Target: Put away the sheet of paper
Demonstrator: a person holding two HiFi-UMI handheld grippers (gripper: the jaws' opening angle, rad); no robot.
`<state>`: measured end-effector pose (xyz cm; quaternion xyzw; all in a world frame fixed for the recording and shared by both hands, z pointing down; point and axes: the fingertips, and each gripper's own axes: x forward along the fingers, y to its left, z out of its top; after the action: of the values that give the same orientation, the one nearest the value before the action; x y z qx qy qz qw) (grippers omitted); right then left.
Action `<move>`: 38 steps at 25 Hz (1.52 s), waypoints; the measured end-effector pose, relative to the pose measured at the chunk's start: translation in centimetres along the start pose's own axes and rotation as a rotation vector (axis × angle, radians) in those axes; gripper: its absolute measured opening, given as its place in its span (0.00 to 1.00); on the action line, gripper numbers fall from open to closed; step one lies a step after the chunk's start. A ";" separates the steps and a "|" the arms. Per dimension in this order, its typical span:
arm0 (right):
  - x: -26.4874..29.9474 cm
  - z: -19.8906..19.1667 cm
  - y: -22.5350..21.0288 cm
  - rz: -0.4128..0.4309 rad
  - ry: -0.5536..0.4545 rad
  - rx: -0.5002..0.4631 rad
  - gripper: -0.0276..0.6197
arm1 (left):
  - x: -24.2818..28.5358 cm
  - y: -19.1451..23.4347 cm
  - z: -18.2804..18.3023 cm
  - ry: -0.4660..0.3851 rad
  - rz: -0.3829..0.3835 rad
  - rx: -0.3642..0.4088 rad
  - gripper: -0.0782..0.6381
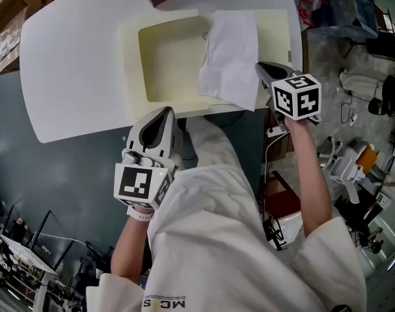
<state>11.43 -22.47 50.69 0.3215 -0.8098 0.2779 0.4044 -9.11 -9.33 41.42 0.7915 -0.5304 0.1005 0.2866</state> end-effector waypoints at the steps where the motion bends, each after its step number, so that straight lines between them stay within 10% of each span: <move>1: 0.6 -0.5 -0.2 -0.001 0.023 -0.006 0.06 | 0.4 0.2 -0.3 0.004 0.003 0.009 0.14; 14: 7.4 -1.7 2.3 0.097 0.207 -0.159 0.06 | 2.8 1.9 -2.9 0.057 0.025 -0.045 0.14; 22: 11.1 0.0 5.5 0.155 0.132 0.000 0.06 | 3.8 3.2 -4.1 0.068 0.036 -0.048 0.14; 38: 15.8 0.4 11.8 0.223 0.137 0.016 0.06 | 3.6 5.8 -5.1 0.081 0.058 -0.053 0.14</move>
<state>-4.97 -19.88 61.42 0.2130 -0.8088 0.3489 0.4228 -12.06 -10.84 49.23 0.7630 -0.5437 0.1265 0.3258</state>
